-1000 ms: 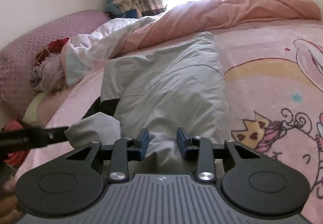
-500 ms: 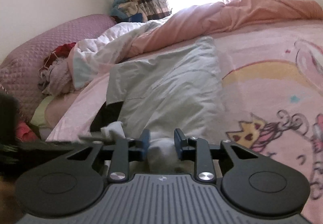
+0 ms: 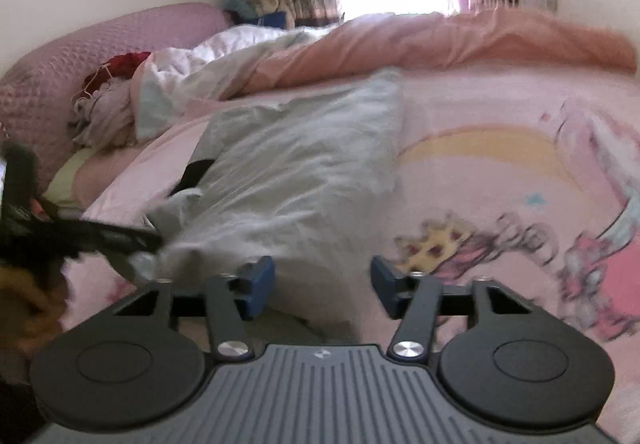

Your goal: Fold large clothes

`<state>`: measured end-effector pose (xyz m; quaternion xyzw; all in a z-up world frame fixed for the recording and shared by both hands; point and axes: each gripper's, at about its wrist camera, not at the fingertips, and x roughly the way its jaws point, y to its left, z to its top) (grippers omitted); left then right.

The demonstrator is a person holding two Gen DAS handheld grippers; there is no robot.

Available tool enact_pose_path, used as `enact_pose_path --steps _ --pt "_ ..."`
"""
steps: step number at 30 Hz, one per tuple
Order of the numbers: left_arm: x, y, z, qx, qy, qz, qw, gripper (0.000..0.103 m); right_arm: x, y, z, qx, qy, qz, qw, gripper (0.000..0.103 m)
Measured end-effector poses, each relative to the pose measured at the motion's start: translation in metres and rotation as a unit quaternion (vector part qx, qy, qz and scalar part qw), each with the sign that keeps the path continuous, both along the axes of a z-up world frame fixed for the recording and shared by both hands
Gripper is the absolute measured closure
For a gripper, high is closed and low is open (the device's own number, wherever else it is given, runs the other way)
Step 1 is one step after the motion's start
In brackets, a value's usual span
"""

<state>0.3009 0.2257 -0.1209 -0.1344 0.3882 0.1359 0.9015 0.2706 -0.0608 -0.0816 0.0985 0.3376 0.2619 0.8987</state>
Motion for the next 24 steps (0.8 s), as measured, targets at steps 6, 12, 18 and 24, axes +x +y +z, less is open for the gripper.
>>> enact_pose_path --steps 6,12,18,24 --pt "-0.006 -0.008 -0.008 0.007 0.011 0.007 0.9999 0.087 0.017 0.009 -0.016 0.019 0.077 -0.029 0.996 0.103" --pt "-0.004 -0.008 -0.010 0.012 0.010 0.012 0.9998 0.085 0.027 0.016 0.012 0.061 0.053 -0.011 0.997 0.103" --pt "-0.005 0.005 -0.013 0.000 0.011 0.015 0.9998 0.078 0.055 0.050 -0.058 0.021 0.096 -0.002 0.995 0.103" --pt "-0.011 0.011 -0.006 -0.018 0.010 0.022 0.9995 0.073 0.051 0.051 -0.034 0.011 0.110 -0.015 0.994 0.103"
